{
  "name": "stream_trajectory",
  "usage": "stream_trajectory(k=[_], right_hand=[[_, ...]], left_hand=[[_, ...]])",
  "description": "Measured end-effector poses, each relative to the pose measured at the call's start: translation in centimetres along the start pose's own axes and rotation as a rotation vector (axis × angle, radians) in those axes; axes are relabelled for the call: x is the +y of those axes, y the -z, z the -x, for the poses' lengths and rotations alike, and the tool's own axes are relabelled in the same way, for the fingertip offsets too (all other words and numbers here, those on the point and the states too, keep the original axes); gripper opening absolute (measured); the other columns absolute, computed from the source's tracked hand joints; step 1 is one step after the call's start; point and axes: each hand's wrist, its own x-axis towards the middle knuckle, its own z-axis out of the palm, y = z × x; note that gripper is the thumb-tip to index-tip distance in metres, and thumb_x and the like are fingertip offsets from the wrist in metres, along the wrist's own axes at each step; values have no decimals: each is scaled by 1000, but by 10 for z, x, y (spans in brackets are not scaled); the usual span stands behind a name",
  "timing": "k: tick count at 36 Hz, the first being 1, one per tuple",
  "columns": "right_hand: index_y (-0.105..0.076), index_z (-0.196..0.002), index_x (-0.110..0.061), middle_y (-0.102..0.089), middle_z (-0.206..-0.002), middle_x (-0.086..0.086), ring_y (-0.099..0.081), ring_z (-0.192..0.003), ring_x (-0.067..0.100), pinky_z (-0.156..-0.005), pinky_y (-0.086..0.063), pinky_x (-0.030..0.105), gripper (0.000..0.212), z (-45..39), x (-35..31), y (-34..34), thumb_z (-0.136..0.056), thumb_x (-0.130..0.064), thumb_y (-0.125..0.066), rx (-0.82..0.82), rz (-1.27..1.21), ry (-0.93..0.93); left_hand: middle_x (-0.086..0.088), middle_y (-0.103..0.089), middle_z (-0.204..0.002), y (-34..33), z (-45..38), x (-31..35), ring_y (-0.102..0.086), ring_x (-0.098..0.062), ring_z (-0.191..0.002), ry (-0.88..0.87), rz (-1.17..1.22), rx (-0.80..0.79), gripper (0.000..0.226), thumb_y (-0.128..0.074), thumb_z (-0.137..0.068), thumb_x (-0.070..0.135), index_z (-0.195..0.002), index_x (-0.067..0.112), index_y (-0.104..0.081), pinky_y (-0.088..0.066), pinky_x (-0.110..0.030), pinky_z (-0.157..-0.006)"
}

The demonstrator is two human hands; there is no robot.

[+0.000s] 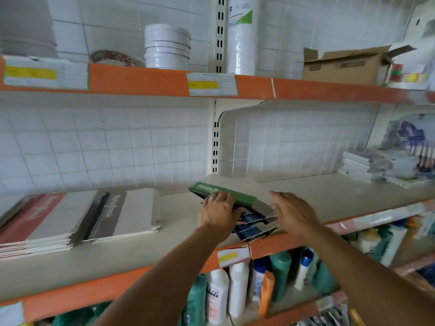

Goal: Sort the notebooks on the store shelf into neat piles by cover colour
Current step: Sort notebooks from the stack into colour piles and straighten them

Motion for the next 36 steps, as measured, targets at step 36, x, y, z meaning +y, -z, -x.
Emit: stream_trajectory(k=[36], right_hand=[[-46,-119,-16,-55,-125,6,-52,-110,24,-92,-43,37,48,-49,33,-30,-91,-55,-47,-199,-318,368]], left_hand=[[1,-44,-128,-32,-19,53,-46,-23,-120,137,-119,-77,62,-67,-75,59,-127,27,-51,-31,-37,-103]])
